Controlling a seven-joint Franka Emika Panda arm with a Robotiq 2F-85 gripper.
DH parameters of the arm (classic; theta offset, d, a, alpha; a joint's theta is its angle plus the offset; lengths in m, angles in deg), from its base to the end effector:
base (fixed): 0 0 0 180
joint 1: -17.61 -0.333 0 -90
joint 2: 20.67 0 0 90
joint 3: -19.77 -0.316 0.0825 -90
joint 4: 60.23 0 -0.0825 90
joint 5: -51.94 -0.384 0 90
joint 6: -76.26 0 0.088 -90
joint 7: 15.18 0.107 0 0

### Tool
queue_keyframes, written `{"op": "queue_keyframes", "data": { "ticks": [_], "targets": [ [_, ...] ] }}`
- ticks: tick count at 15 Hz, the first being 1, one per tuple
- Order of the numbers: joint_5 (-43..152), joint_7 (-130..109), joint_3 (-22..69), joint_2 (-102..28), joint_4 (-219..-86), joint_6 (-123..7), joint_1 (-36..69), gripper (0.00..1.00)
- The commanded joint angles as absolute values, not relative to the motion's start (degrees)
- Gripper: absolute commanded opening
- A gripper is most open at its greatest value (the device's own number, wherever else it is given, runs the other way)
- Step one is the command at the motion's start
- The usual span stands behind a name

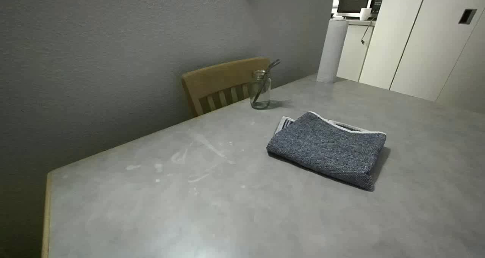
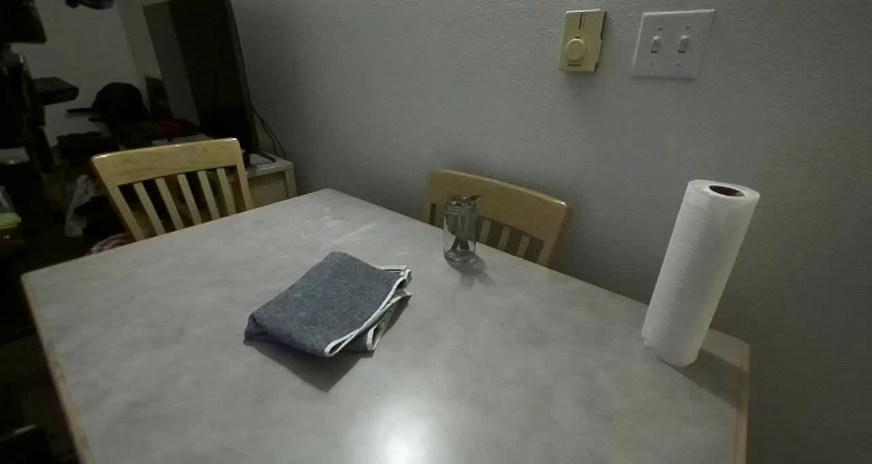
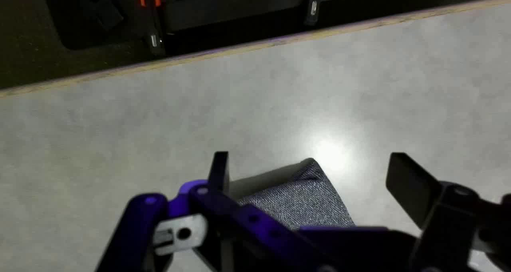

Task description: Unfold the towel then fold it again

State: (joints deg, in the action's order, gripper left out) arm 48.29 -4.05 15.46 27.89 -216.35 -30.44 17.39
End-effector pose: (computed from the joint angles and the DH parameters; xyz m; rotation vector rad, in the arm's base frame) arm 0.2942 0.0278 0.4577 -3.1290 0.2506 0.0256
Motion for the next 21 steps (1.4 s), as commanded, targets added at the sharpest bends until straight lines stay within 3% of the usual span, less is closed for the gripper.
{"op": "queue_keyframes", "data": {
  "ticks": [1, 21],
  "targets": [
    [48.2, -4.2, 15.3, 27.9, -216.2, -30.3, 17.6, 1.0],
    [49.4, -7.4, 16.5, 27.5, -217.1, -32.7, 17.8, 1.0]
  ]
}}
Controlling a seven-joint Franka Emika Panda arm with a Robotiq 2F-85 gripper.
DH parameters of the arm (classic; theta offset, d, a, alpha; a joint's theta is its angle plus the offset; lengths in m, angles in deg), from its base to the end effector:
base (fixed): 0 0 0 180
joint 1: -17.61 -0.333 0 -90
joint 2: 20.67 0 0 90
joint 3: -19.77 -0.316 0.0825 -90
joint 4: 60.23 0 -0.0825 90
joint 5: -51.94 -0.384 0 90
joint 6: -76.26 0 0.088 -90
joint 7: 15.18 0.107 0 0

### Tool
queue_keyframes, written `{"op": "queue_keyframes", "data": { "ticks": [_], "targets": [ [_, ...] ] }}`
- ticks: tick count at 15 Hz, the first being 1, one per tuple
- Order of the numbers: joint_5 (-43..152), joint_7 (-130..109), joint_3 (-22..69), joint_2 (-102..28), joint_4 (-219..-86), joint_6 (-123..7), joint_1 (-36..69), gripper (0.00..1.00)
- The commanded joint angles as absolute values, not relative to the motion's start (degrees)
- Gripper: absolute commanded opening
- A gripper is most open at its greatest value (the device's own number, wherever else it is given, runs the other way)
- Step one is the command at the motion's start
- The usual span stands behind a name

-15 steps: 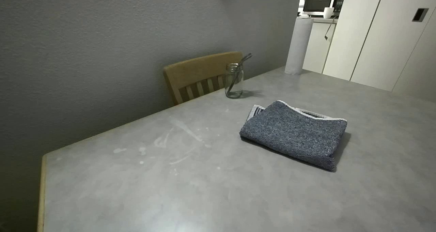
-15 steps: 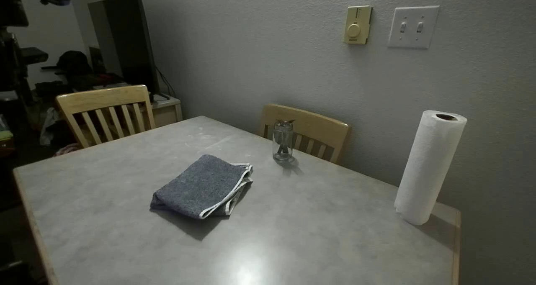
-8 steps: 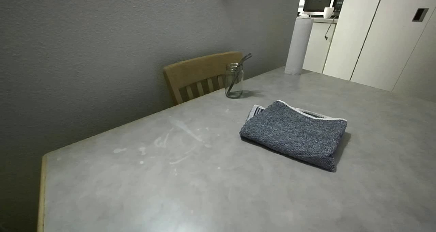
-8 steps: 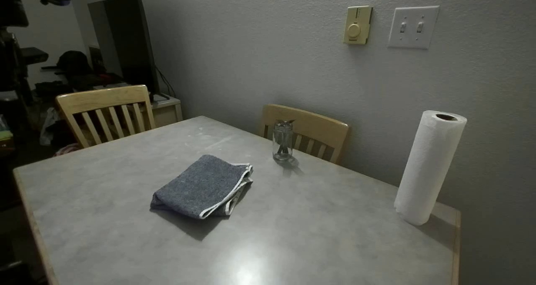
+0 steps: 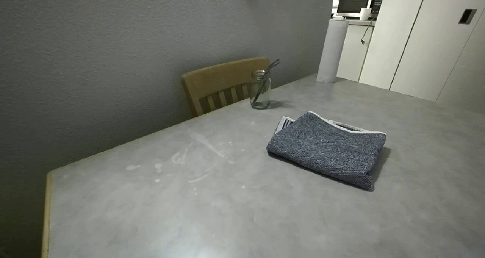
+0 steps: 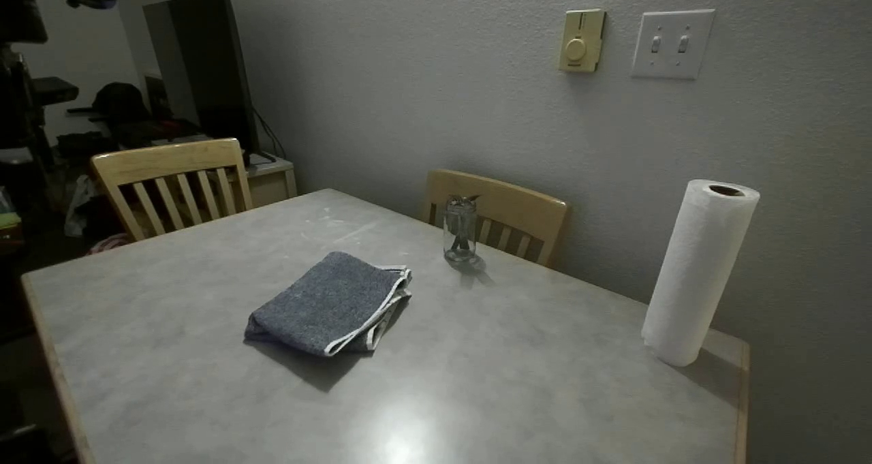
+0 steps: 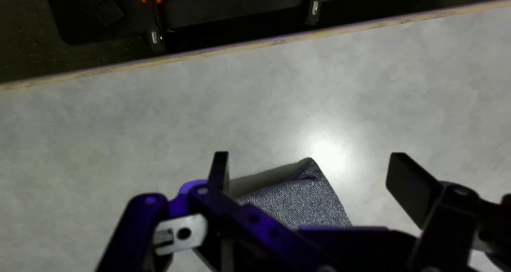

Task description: Unfold the towel then fold it again

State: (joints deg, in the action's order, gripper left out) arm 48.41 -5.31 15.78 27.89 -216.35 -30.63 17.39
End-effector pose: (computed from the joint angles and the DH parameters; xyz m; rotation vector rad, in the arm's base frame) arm 0.2947 0.0260 0.4581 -3.1285 0.2208 0.0205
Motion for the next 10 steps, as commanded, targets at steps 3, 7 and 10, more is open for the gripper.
{"op": "queue_keyframes", "data": {
  "ticks": [3, 7, 10],
  "targets": [
    [51.5, -9.3, 17.9, 26.9, -217.3, -35.2, 18.7, 1.0],
    [53.2, -12.2, 21.6, 26.6, -217.7, -37.8, 20.3, 1.0],
    [52.4, -13.8, 23.9, 24.9, -218.0, -39.5, 20.8, 1.0]
  ]
}}
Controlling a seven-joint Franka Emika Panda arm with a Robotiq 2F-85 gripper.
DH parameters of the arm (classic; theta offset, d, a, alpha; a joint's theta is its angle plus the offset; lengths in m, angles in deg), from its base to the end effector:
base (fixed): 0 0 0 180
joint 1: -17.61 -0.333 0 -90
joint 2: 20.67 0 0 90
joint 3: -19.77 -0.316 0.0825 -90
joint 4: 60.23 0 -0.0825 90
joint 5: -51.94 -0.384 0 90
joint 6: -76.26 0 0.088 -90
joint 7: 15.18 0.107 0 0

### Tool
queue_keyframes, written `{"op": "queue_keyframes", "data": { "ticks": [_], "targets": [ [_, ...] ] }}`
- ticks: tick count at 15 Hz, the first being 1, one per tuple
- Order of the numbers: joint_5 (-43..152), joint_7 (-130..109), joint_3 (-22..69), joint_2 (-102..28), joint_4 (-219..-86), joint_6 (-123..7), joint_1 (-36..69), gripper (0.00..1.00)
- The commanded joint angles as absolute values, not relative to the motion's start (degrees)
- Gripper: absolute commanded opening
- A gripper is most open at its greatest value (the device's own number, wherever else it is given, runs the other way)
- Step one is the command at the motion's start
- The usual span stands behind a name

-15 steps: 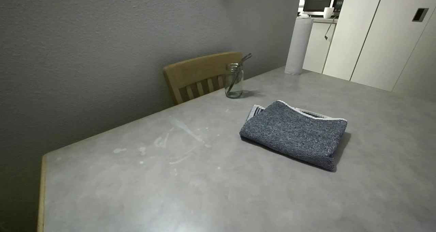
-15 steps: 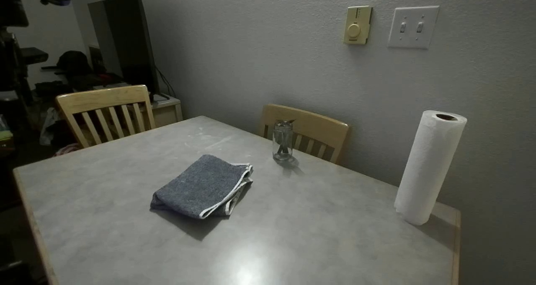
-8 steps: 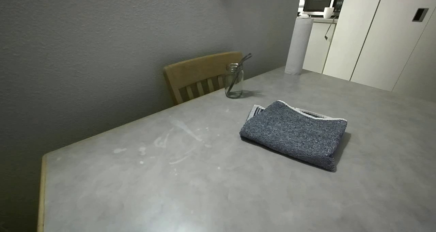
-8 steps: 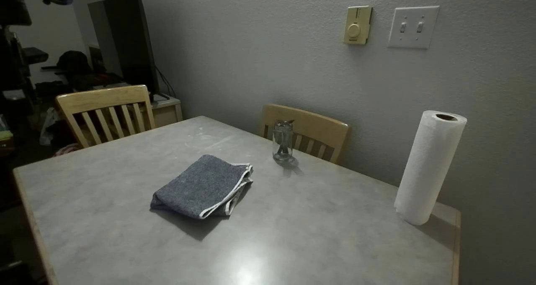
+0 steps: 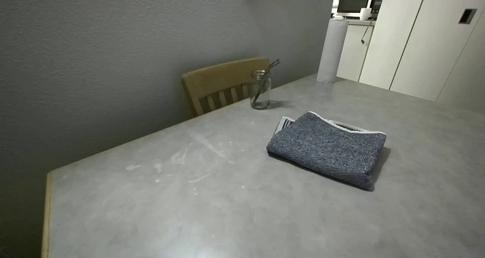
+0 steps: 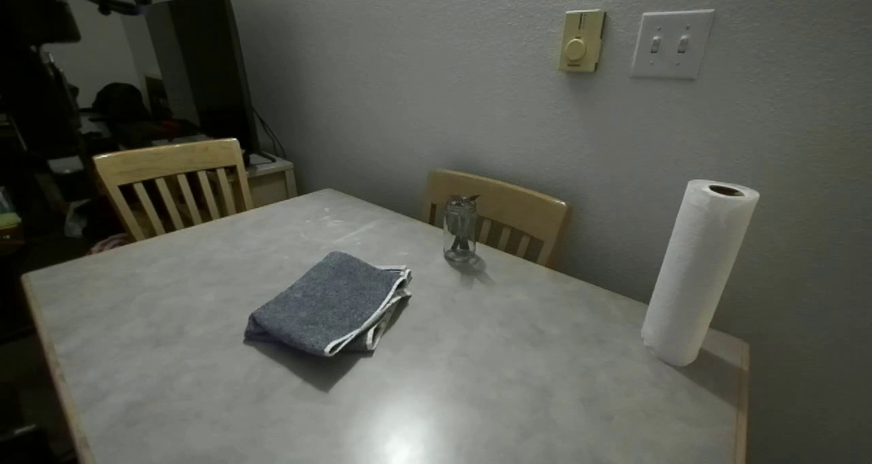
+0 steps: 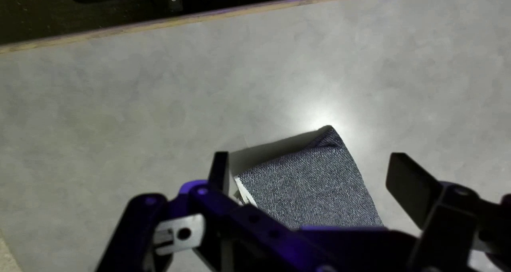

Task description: Unfold the towel then fold it again

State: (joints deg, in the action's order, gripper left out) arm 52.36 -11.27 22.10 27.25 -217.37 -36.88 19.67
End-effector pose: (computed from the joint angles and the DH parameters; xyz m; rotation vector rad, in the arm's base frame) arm 0.3048 -0.0235 0.4566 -3.1097 0.2022 -0.1060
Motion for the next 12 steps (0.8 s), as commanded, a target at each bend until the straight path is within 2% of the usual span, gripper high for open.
{"op": "queue_keyframes", "data": {
  "ticks": [1, 6, 12],
  "targets": [
    [52.0, -13.6, 24.5, 24.2, -218.4, -40.2, 21.2, 1.0],
    [46.8, -13.7, 28.4, 20.7, -219.7, -45.1, 20.7, 1.0],
    [46.9, -13.0, 27.1, 21.4, -219.6, -43.9, 21.2, 1.0]
  ]
}}
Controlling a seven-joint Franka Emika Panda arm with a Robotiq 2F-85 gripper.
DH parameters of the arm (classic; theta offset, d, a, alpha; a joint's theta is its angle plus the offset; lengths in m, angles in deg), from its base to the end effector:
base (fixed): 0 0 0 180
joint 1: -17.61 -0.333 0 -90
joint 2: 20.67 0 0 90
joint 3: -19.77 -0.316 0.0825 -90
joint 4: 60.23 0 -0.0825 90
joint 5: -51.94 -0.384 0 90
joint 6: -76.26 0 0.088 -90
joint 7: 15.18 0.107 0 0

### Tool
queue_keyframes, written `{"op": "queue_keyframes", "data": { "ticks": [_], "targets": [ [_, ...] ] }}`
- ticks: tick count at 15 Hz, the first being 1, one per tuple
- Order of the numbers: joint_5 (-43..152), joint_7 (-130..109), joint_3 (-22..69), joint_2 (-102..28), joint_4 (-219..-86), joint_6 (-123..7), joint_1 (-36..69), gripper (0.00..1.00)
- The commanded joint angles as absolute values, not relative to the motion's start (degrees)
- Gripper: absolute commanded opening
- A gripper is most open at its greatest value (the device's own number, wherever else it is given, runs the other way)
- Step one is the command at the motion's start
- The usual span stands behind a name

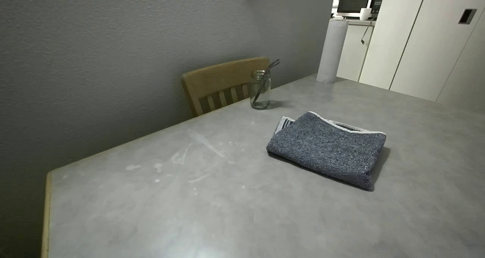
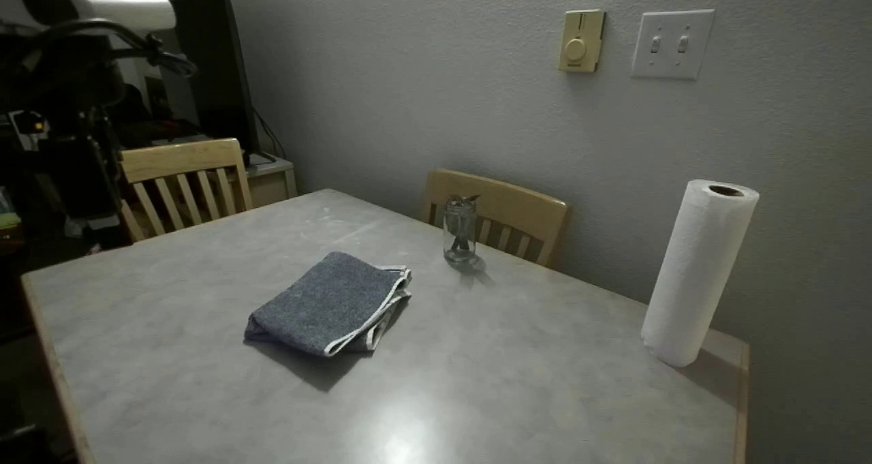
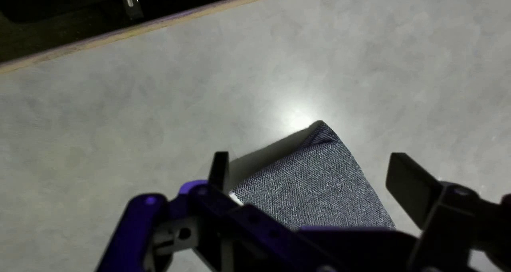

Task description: Unfold the towel then fold it again

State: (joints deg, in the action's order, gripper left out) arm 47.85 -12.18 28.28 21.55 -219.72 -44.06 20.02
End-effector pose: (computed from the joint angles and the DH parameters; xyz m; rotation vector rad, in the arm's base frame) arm 0.3175 -0.0537 0.4159 -2.9592 0.3595 -0.0807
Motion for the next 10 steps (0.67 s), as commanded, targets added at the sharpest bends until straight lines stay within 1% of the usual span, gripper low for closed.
{"op": "queue_keyframes", "data": {
  "ticks": [1, 5, 10],
  "targets": [
    [46.9, -13.0, 27.1, 21.4, -219.6, -43.9, 21.2, 1.0],
    [44.6, -13.8, 28.3, 20.4, -219.6, -44.8, 20.3, 1.0],
    [33.1, -14.4, 29.9, 14.1, -219.6, -52.8, 17.2, 1.0]
  ]
}}
